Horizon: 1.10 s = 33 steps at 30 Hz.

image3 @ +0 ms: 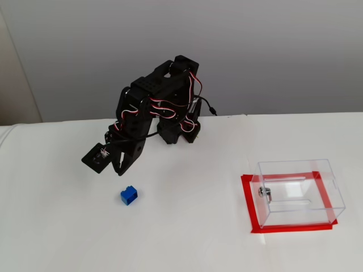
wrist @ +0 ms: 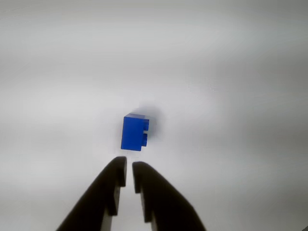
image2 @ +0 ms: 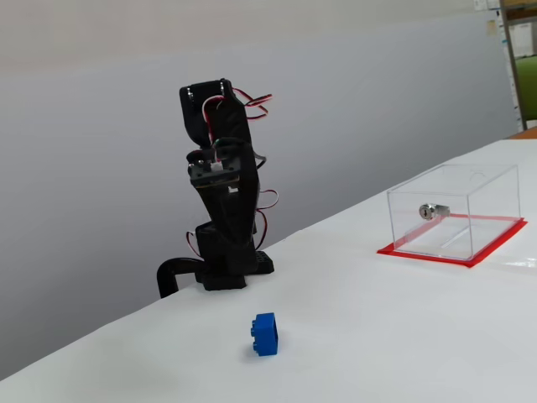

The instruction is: Pick the blue lego brick and place it into the transparent box

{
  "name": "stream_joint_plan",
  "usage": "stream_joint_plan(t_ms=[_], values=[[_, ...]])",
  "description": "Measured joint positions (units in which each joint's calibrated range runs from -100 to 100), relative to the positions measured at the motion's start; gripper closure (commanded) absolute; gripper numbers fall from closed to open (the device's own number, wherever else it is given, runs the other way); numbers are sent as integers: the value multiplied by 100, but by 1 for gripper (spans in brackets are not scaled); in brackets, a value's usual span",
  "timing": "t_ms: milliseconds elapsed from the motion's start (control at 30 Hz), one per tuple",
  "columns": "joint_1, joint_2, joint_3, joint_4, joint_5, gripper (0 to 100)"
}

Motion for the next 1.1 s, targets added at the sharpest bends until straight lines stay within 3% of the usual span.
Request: stream_joint_plan(t_ms=[333,867,1100], values=[[-449,-956,1227,-17,0,99],[-438,-1006,1439,-386,0,98],[-438,-617,1439,-746,83,80]])
